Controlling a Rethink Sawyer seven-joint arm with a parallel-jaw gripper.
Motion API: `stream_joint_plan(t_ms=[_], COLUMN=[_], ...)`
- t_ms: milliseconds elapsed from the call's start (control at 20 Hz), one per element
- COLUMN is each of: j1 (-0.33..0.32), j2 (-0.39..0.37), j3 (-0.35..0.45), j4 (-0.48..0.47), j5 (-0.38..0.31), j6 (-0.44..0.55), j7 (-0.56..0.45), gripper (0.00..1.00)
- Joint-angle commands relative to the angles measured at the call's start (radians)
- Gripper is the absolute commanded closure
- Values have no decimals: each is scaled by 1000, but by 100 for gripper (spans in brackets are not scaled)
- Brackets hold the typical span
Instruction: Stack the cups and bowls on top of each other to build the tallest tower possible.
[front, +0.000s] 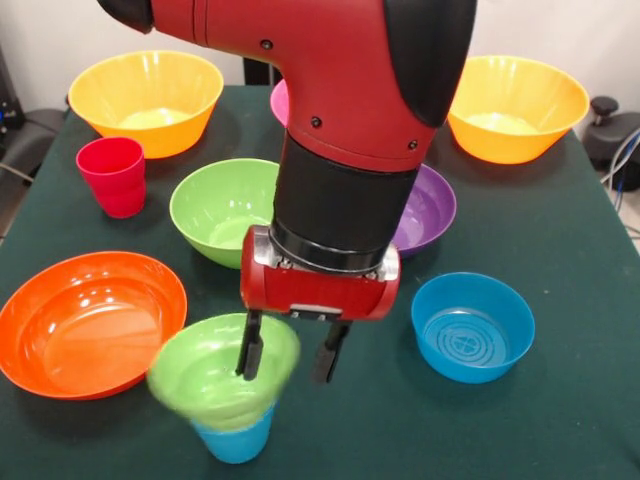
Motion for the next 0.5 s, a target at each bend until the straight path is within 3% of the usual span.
stream_joint_plan(t_ms=[50, 500], j1=[13, -6], j2=[77, 138], j3=[86, 68], j4=[-71, -202], j5=[-103, -158], j6=[105, 168], j7=[-325, -420], gripper=[0, 0])
